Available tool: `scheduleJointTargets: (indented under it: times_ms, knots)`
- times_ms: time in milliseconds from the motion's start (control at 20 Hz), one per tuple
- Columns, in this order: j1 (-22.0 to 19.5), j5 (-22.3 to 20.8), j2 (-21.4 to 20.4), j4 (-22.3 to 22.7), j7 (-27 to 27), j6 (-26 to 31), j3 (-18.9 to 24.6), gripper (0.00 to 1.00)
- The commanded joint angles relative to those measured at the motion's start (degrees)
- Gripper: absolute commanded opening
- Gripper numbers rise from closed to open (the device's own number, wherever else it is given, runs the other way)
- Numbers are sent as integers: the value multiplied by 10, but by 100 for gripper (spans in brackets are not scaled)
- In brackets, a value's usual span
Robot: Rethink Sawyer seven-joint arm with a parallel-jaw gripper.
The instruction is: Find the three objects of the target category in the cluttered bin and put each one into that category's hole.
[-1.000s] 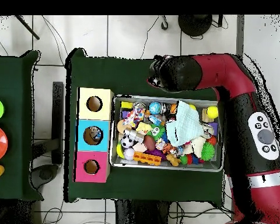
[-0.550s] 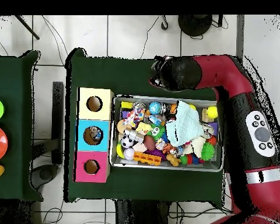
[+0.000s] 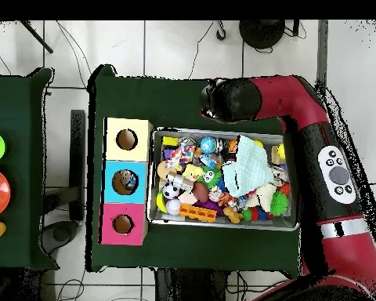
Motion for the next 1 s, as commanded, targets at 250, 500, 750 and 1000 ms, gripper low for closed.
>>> scheduleJointTargets:
  times_ms: [250, 500, 750, 1000]
  knots:
    - [1, -35, 6, 2, -160, 75, -56, 100]
    - [4, -24, 3, -2, -150, 85, -57, 100]
    - [12, -13, -2, -11, -134, 102, -58, 100]
    - [27, -3, 7, -33, -124, 132, -56, 100]
